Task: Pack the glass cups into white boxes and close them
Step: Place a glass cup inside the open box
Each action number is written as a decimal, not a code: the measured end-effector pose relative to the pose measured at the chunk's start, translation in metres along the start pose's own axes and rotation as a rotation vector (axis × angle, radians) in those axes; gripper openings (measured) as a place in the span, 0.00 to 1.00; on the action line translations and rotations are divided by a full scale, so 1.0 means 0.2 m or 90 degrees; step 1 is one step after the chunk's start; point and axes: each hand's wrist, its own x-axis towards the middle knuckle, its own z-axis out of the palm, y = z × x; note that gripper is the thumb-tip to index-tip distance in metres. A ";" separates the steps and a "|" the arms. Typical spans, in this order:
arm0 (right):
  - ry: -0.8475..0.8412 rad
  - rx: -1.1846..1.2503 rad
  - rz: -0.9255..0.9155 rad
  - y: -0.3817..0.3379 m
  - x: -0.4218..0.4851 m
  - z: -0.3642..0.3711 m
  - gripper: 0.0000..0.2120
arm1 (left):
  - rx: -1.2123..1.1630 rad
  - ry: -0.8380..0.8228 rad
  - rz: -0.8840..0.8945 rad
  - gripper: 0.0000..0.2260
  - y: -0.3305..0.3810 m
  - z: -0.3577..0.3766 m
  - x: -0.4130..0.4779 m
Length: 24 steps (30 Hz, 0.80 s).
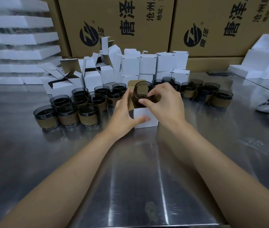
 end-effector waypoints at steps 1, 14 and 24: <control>-0.001 -0.007 -0.004 0.00 0.01 0.00 0.12 | 0.000 -0.001 0.003 0.48 0.00 0.00 0.00; -0.089 -0.121 -0.002 -0.01 -0.02 -0.01 0.15 | -0.001 -0.014 0.007 0.48 0.01 0.00 0.00; -0.148 -0.195 -0.049 0.01 -0.04 0.02 0.20 | -0.039 -0.022 -0.007 0.48 0.00 -0.01 0.00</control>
